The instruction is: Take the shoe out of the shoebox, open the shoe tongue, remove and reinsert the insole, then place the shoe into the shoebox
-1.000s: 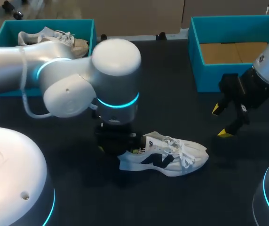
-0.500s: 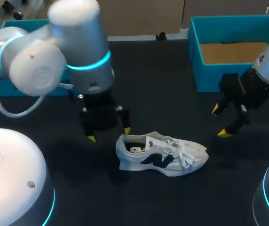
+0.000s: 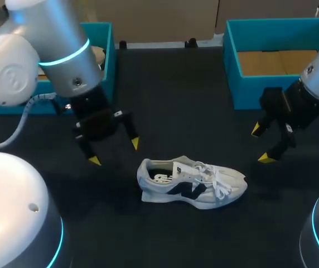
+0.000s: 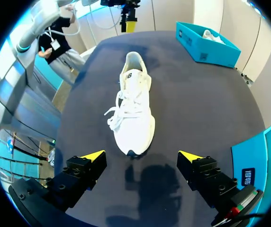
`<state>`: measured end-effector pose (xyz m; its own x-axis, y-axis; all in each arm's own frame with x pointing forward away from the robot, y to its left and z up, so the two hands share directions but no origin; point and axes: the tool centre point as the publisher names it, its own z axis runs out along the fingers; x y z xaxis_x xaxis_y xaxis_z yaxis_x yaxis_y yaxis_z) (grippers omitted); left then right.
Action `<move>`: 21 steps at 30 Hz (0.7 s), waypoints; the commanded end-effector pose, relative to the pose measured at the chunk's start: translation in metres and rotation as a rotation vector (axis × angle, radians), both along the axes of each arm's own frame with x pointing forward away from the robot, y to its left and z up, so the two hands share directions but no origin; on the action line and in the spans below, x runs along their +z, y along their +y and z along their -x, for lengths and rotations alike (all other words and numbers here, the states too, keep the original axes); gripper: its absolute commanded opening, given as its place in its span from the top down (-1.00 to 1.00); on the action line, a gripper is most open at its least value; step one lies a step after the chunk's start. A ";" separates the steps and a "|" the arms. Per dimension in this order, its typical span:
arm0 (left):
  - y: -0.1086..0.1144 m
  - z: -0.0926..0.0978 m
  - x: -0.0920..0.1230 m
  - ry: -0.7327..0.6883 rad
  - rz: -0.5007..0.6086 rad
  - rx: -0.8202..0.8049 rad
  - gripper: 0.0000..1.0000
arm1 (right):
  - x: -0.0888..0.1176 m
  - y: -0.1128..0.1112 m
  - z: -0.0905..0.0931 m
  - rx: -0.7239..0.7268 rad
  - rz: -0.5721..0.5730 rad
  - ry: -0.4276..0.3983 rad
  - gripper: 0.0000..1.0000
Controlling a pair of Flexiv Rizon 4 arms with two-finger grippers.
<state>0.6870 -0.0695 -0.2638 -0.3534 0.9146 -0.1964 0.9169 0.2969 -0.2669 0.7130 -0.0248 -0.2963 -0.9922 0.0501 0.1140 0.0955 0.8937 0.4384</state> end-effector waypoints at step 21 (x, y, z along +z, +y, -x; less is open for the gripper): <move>0.078 -0.002 -0.041 0.602 0.365 0.830 -1.00 | 0.000 0.000 0.001 0.000 0.002 -0.002 -1.00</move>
<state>0.6909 0.0075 -0.2892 -0.7560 0.6441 -0.1162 0.5512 0.5308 -0.6438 0.7130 -0.0248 -0.2963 -0.9922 0.0501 0.1140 0.0955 0.8937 0.4384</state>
